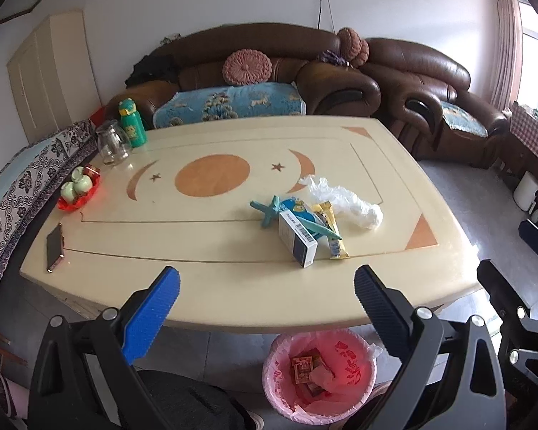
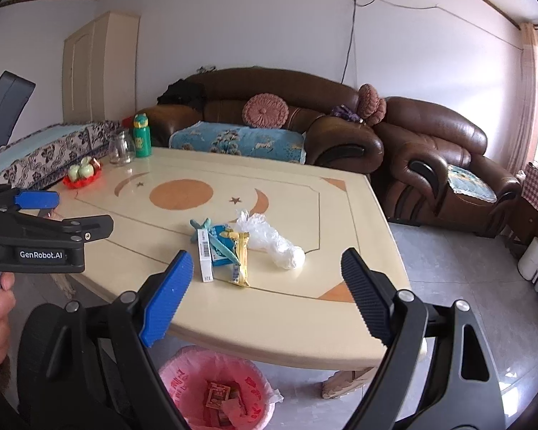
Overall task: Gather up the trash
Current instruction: 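Raise both tools back toward the table, then grasp the white medicine box with the left tool while the right tool grasps the plastic bag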
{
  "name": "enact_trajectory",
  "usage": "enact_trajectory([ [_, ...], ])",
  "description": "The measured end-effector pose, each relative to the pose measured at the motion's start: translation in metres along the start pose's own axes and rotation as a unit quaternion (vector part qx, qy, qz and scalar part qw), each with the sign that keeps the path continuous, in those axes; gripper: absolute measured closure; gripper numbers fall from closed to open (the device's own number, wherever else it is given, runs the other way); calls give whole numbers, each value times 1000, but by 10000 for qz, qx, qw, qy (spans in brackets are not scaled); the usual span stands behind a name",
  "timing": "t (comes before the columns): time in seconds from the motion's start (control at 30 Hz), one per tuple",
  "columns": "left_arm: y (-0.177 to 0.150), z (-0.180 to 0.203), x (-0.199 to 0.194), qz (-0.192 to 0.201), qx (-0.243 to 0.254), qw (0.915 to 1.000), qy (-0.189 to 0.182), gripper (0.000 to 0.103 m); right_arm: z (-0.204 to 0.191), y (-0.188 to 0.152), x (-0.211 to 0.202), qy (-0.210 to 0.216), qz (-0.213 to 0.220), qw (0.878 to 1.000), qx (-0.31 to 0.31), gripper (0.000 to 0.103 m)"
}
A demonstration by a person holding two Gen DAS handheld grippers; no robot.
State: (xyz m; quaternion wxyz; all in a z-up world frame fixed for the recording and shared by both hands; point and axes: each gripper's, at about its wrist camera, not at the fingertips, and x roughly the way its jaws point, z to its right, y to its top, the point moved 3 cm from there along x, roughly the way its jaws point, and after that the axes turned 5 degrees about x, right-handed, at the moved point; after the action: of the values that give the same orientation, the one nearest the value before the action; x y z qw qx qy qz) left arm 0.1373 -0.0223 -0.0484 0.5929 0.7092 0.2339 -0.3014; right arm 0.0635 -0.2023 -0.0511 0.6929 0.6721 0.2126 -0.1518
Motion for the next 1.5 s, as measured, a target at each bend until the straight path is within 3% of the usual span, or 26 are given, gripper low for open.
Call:
enact_trajectory([
  [0.4,10,17,82,-455,-137,9989,-44,8,22,-3,79,224,-479,9977,-425,20],
  [0.83,16,33,178,-1024,-326,9942,41,8,54,-4,188,990,-1154,9862,-648,20],
  [1.2,15,29,224,-1343,-552,9894,86,8,51,-16,263,1302,-1627,9721,-1076,20],
  [1.5,11,28,249,-1550,-722,9852,86,8,44,-25,299,1407,-1855,9642,-1270,20],
])
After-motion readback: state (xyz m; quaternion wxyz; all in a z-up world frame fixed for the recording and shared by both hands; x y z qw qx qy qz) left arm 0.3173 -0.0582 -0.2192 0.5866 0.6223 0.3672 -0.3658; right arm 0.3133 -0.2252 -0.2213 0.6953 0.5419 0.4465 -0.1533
